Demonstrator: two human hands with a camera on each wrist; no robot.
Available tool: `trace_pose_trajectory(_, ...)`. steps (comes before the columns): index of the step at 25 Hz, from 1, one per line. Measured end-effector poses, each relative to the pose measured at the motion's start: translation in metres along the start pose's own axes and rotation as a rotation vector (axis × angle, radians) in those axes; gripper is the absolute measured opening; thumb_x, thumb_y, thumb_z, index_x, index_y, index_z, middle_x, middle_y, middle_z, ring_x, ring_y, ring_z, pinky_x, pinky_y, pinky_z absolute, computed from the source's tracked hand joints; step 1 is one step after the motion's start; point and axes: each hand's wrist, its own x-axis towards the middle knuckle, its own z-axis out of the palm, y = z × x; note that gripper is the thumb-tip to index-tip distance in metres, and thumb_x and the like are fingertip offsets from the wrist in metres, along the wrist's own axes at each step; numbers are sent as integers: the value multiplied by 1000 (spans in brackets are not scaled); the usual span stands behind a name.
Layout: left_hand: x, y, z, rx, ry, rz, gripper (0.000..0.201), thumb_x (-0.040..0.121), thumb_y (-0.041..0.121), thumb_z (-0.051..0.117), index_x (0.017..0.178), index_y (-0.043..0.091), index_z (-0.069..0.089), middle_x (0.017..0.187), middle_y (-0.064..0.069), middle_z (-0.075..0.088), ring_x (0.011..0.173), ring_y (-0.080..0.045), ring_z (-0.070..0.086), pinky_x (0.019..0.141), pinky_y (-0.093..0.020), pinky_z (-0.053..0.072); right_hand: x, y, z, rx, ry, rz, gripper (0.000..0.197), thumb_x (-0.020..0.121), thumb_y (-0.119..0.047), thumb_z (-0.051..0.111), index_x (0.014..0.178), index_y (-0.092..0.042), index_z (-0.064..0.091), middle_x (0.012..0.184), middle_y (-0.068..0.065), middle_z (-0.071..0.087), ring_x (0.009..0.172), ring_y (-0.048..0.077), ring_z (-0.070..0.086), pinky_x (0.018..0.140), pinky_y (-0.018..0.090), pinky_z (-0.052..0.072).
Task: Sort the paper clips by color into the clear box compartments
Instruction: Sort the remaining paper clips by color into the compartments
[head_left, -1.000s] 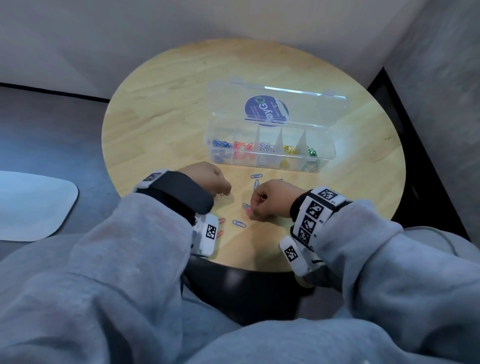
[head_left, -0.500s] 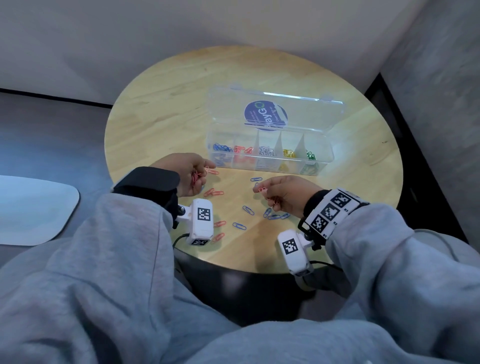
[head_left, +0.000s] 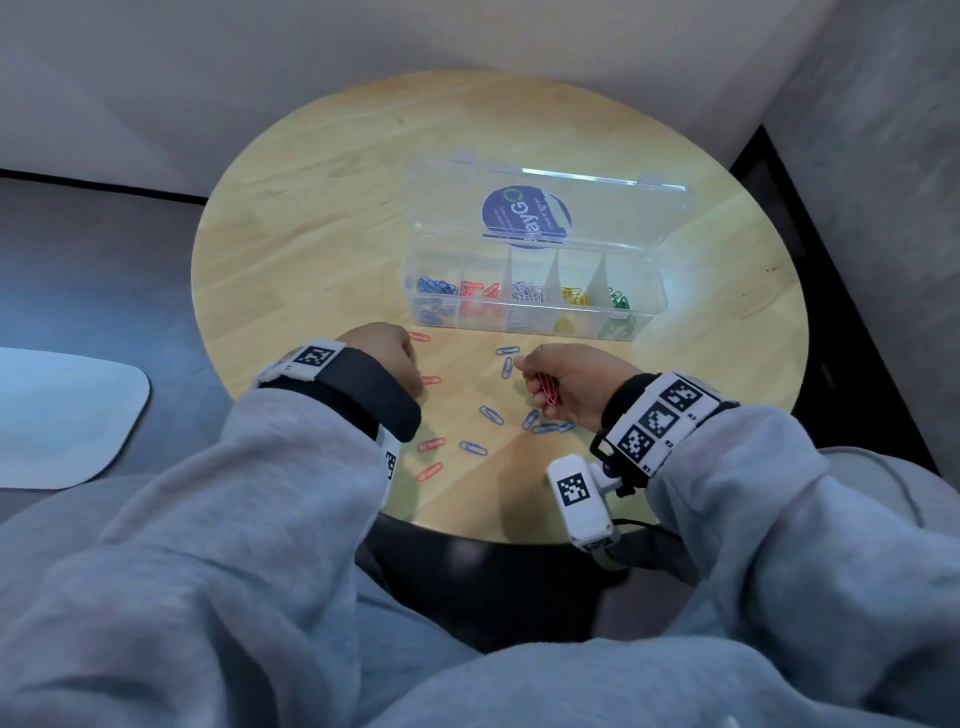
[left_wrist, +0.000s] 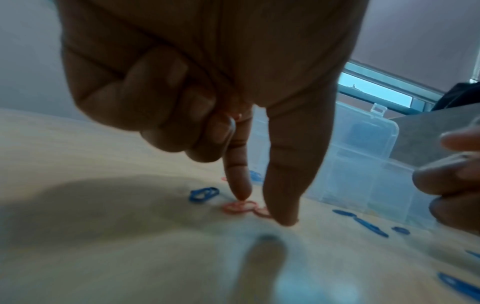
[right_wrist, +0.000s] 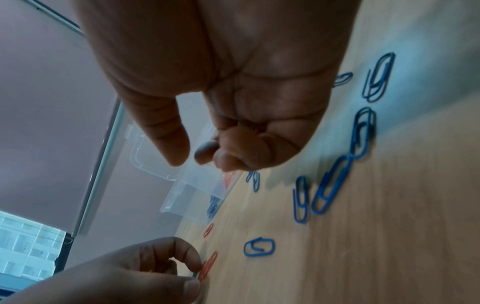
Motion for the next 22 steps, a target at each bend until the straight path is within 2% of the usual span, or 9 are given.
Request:
trace_pose_trajectory(3, 11, -1, 4, 53, -85, -23, 26, 46, 27, 75, 68, 18, 66, 75, 0, 72, 75, -22, 69, 74, -34, 58, 0, 1, 1, -53, 9, -15, 29, 94, -16, 51, 66, -15, 42, 60, 0, 38, 49, 11, 33, 40, 18, 25)
trace_pose_trajectory(6, 33, -10, 11, 75, -147, -58, 34, 33, 38, 72, 64, 23, 69, 63, 1, 72, 65, -23, 70, 73, -42, 60, 0, 1, 2, -67, 16, -37, 30, 94, -15, 52, 65, -14, 41, 60, 2, 38, 50, 12, 34, 38, 17, 25)
trace_pose_trajectory(8, 29, -8, 11, 65, -167, -52, 32, 38, 37, 73, 64, 20, 69, 64, 0, 72, 65, -23, 70, 72, -38, 60, 0, 1, 2, -74, 18, -43, 30, 94, -14, 52, 65, -15, 41, 60, 2, 38, 50, 12, 34, 39, 18, 25)
trace_pose_trajectory(11, 14, -6, 9, 38, -127, -19, 22, 49, 27, 70, 66, 14, 68, 66, -2, 70, 65, -23, 67, 64, -30, 53, -1, 1, 2, -80, 17, -51, 29, 94, -14, 52, 66, -15, 42, 61, 2, 39, 48, 12, 35, 39, 18, 26)
trace_pose_trajectory(14, 1, -8, -2, -59, -88, -17, 17, 60, 28, 69, 67, 13, 68, 68, -3, 67, 68, -24, 63, 68, -30, 50, 0, 3, 3, -100, 19, -61, 28, 93, -13, 54, 67, -14, 43, 61, 3, 40, 46, 12, 37, 39, 18, 27)
trace_pose_trajectory(16, -8, -5, -16, -232, -93, -16, 14, 69, 23, 68, 63, 12, 62, 64, -4, 62, 62, -22, 53, 65, -27, 43, 1, 5, 3, -159, 10, -60, 28, 91, -14, 56, 67, -14, 43, 61, 4, 41, 49, 16, 37, 40, 19, 27)
trace_pose_trajectory(18, -15, -4, -27, -517, -99, -40, 17, 73, 12, 60, 59, 9, 50, 56, -6, 53, 52, -19, 43, 52, -20, 40, -1, 4, 6, -298, -25, -67, 27, 89, -15, 59, 66, -16, 44, 59, 4, 43, 48, 18, 39, 37, 15, 28)
trace_pose_trajectory(20, -19, -5, -34, -753, -76, -75, 24, 82, 0, 46, 60, 9, 41, 59, -7, 47, 48, -13, 39, 39, -11, 33, -6, 1, 13, -506, -65, -106, 22, 86, -16, 63, 68, -17, 49, 56, -1, 48, 43, 12, 46, 38, 14, 31)
trace_pose_trajectory(22, -22, -9, -38, -873, -69, -104, 26, 85, -3, 38, 62, 10, 38, 64, -7, 45, 45, -10, 40, 36, -10, 27, -9, -2, 23, -768, -88, -180, 12, 82, -18, 66, 75, -19, 56, 59, -8, 51, 48, 5, 48, 45, 17, 36)
